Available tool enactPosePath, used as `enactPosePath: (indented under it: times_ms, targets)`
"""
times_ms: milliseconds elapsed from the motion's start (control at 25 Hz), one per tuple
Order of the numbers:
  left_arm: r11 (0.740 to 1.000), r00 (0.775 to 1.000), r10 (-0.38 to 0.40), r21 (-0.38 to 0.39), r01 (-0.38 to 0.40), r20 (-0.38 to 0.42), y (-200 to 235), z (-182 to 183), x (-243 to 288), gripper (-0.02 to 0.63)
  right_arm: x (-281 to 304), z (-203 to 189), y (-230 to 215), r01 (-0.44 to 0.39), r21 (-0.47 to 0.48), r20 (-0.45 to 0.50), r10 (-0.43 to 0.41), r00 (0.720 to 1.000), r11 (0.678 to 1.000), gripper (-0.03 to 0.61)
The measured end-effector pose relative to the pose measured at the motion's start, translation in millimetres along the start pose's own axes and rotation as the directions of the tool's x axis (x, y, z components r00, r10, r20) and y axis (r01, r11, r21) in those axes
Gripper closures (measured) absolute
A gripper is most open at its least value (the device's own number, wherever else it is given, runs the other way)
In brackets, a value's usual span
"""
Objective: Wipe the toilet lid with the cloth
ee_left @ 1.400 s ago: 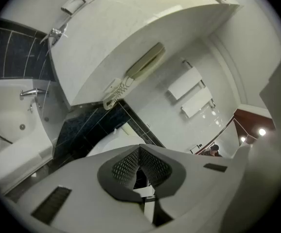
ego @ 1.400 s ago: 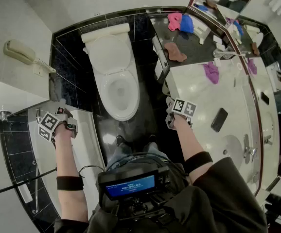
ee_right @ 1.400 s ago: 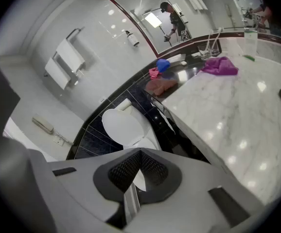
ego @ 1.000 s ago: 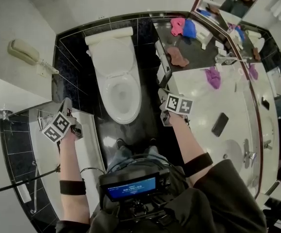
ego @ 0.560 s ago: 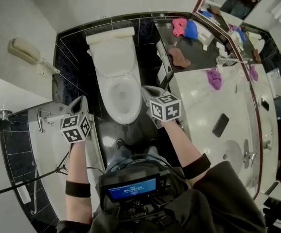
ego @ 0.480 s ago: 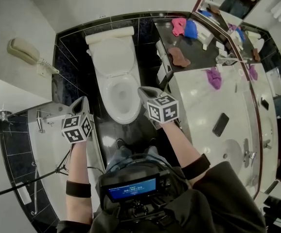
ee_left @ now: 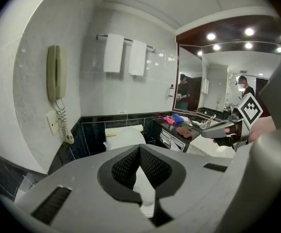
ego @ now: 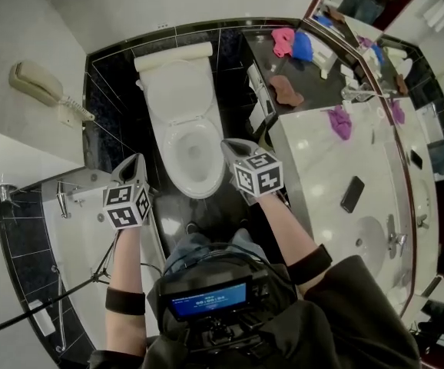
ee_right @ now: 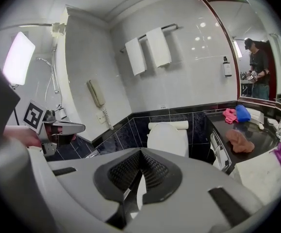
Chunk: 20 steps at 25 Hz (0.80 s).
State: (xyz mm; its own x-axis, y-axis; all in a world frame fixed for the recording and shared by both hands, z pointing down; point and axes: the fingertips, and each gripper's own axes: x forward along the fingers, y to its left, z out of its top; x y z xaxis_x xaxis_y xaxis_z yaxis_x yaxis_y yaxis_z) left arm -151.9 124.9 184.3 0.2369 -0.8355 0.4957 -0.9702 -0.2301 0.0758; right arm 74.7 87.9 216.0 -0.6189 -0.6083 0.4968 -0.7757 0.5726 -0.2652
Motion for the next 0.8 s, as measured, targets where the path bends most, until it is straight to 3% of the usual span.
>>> enactPosePath:
  times_ms: [240,400,640,800]
  targets:
    - [0.997,0.997,-0.073,0.019,0.073,0.003,14.1,4.1,18.8,0.614,3.6,11.8,-43.8,0.108,0.085,0.047,-0.112,0.993,0.991,0.516]
    - [0.991,0.993,-0.122,0.047,0.122,-0.004,12.5,8.0,34.0,0.614,-3.7,16.7,-84.3,0.205,0.061,0.036,-0.207,0.978,0.977,0.45]
    - [0.978,0.981,-0.192,0.078,0.193,-0.016,-8.3,21.9,67.3,0.614,-7.9,10.0,-159.5,0.34,-0.046,-0.074,-0.343,0.937,0.939,0.368]
    - [0.971,0.976,-0.216,0.094,0.218,-0.036,-32.8,28.4,99.3,0.614,-6.6,-5.8,-227.5,0.409,-0.062,-0.152,-0.414,0.898,0.91,0.339]
